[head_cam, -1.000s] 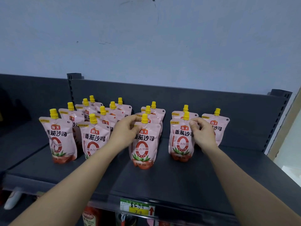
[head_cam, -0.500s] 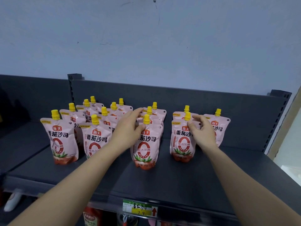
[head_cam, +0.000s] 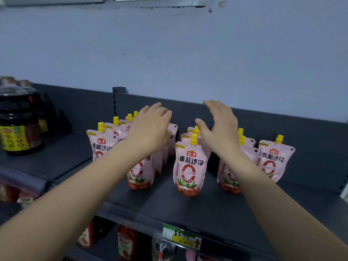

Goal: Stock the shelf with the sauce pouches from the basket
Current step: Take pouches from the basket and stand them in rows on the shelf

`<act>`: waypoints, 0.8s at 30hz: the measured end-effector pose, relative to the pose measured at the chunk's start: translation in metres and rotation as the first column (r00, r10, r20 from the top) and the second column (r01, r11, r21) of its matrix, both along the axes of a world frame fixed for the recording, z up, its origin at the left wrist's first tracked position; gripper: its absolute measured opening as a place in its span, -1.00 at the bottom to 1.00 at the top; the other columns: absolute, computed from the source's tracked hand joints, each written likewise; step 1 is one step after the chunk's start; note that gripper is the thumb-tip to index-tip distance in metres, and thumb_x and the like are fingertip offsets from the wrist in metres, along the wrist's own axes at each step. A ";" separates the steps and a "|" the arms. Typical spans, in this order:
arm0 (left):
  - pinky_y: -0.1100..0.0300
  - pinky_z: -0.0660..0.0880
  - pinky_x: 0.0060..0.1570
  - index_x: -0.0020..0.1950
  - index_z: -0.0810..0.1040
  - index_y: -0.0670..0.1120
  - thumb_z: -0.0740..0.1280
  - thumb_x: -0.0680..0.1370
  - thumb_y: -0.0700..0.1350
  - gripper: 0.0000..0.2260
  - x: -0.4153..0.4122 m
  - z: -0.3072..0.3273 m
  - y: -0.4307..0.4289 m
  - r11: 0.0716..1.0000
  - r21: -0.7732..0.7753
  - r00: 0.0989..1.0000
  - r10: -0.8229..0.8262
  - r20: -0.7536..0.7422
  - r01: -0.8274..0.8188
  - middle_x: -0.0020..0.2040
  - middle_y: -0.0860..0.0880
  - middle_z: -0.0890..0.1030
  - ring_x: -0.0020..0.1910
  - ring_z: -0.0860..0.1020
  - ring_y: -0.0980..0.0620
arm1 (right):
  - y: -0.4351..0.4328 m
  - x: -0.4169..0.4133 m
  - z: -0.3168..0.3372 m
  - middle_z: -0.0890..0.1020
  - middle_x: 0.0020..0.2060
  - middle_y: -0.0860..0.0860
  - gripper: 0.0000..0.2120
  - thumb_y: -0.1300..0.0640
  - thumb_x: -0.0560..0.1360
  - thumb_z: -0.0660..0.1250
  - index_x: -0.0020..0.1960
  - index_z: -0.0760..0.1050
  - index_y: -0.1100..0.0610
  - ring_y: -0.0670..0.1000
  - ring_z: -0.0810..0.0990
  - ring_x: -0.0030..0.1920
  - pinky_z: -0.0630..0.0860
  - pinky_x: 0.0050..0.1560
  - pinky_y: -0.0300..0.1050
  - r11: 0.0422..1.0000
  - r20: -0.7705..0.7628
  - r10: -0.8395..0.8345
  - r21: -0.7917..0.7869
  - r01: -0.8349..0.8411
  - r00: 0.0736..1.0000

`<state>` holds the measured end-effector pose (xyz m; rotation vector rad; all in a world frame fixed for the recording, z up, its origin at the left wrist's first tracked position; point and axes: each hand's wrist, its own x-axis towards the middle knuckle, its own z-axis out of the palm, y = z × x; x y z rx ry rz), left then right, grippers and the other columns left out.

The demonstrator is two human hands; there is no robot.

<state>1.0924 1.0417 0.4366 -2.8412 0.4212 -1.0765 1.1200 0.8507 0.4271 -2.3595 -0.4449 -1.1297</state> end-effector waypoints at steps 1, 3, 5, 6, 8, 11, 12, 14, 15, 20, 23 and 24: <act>-0.02 0.13 0.44 0.36 0.39 -0.15 0.29 0.54 -0.02 -0.58 -0.004 0.004 0.013 0.998 0.021 0.999 0.055 0.001 -0.055 0.39 -0.09 0.42 0.47 0.23 -0.09 | 0.014 -0.001 0.004 0.40 0.42 0.07 -0.50 -0.02 0.52 0.31 0.43 0.36 0.07 0.09 0.28 0.46 0.20 0.46 0.12 0.999 -0.020 0.025 -0.031 -0.025 1.000; -0.04 0.08 0.46 0.37 0.38 -0.14 0.28 0.56 0.00 -0.58 -0.016 0.011 0.044 0.985 0.063 0.987 0.160 0.003 -0.160 0.41 -0.08 0.39 0.49 0.19 -0.08 | 0.045 -0.005 0.009 0.36 0.45 0.05 -0.48 -0.03 0.53 0.31 0.45 0.33 0.06 0.07 0.24 0.48 0.16 0.47 0.09 0.992 -0.065 0.086 -0.085 -0.091 0.994; -0.03 0.09 0.45 0.35 0.38 -0.13 0.27 0.56 0.03 -0.59 -0.032 0.016 0.079 0.962 0.086 0.966 0.260 -0.003 -0.258 0.40 -0.07 0.40 0.47 0.21 -0.08 | 0.079 -0.008 0.012 0.33 0.47 0.05 -0.47 -0.03 0.53 0.30 0.46 0.32 0.06 0.06 0.22 0.49 0.14 0.47 0.06 0.976 -0.105 0.155 -0.136 -0.169 0.982; -0.03 0.11 0.44 0.35 0.39 -0.12 0.27 0.55 0.05 -0.58 -0.041 0.017 0.096 0.948 0.094 0.951 0.308 -0.010 -0.305 0.39 -0.07 0.41 0.47 0.21 -0.08 | 0.096 -0.011 0.012 0.32 0.47 0.04 -0.47 -0.04 0.53 0.29 0.46 0.31 0.05 0.06 0.20 0.50 0.14 0.47 0.06 0.966 -0.124 0.188 -0.158 -0.206 0.974; -0.07 0.13 0.45 0.36 0.39 -0.13 0.28 0.55 0.08 -0.55 -0.059 0.017 0.132 0.914 0.104 0.917 0.397 -0.037 -0.392 0.40 -0.09 0.41 0.47 0.21 -0.09 | 0.131 -0.017 0.011 0.29 0.49 0.03 -0.47 -0.04 0.54 0.28 0.47 0.29 0.03 0.06 0.16 0.52 0.11 0.47 0.04 0.941 -0.165 0.249 -0.194 -0.279 0.954; -0.09 0.18 0.44 0.35 0.39 -0.13 0.31 0.53 0.09 -0.52 -0.090 0.012 0.190 0.853 0.126 0.852 0.518 -0.076 -0.507 0.39 -0.10 0.42 0.47 0.22 -0.11 | 0.187 -0.030 0.004 0.29 0.49 0.03 -0.48 -0.04 0.54 0.28 0.46 0.30 0.03 0.07 0.16 0.51 0.13 0.45 0.02 0.899 -0.198 0.329 -0.234 -0.370 0.923; -0.09 0.21 0.42 0.33 0.41 -0.13 0.31 0.52 0.10 -0.54 -0.101 0.009 0.209 0.832 0.133 0.831 0.551 -0.082 -0.539 0.36 -0.09 0.44 0.45 0.25 -0.11 | 0.206 -0.035 0.001 0.30 0.48 0.03 -0.48 -0.05 0.54 0.28 0.46 0.31 0.03 0.07 0.18 0.51 0.15 0.44 0.02 0.884 -0.205 0.351 -0.250 -0.396 0.914; -0.07 0.28 0.34 0.26 0.44 -0.11 0.33 0.50 0.10 -0.58 -0.124 0.000 0.247 0.791 0.140 0.787 0.609 -0.095 -0.596 0.29 -0.08 0.49 0.39 0.32 -0.10 | 0.245 -0.047 -0.006 0.31 0.47 0.04 -0.48 -0.06 0.53 0.29 0.45 0.30 0.03 0.08 0.19 0.50 0.17 0.44 0.04 0.850 -0.226 0.396 -0.277 -0.448 0.890; -0.05 0.32 0.30 0.22 0.46 -0.11 0.34 0.49 0.09 -0.60 -0.137 -0.005 0.266 0.771 0.139 0.766 0.635 -0.103 -0.621 0.25 -0.07 0.51 0.35 0.35 -0.10 | 0.264 -0.054 -0.009 0.31 0.47 0.04 -0.47 -0.06 0.53 0.29 0.45 0.30 0.02 0.09 0.19 0.49 0.18 0.44 0.05 0.833 -0.241 0.416 -0.286 -0.474 0.877; 0.01 0.36 0.23 0.23 0.46 -0.09 0.32 0.50 0.04 -0.65 -0.204 -0.032 0.354 0.661 0.167 0.638 0.750 -0.175 -0.732 0.24 -0.07 0.52 0.31 0.40 -0.09 | 0.358 -0.096 -0.029 0.37 0.43 0.05 -0.48 -0.05 0.55 0.28 0.45 0.31 0.07 0.10 0.26 0.45 0.27 0.37 0.07 0.734 -0.314 0.501 -0.340 -0.588 0.806; 0.02 0.38 0.22 0.23 0.45 -0.08 0.32 0.50 0.11 -0.61 -0.246 -0.053 0.402 0.602 0.188 0.559 0.794 -0.238 -0.776 0.25 -0.06 0.52 0.31 0.40 -0.08 | 0.414 -0.121 -0.047 0.43 0.36 0.03 -0.50 -0.05 0.54 0.29 0.43 0.33 0.07 0.11 0.33 0.39 0.33 0.31 0.07 0.682 -0.355 0.527 -0.365 -0.634 0.772; 0.02 0.39 0.23 0.22 0.46 -0.07 0.31 0.50 0.12 -0.61 -0.259 -0.060 0.418 0.587 0.192 0.537 0.804 -0.257 -0.786 0.24 -0.05 0.52 0.31 0.40 -0.08 | 0.433 -0.129 -0.054 0.44 0.34 0.03 -0.50 -0.05 0.53 0.30 0.42 0.33 0.06 0.11 0.34 0.37 0.34 0.29 0.07 0.669 -0.372 0.534 -0.363 -0.649 0.759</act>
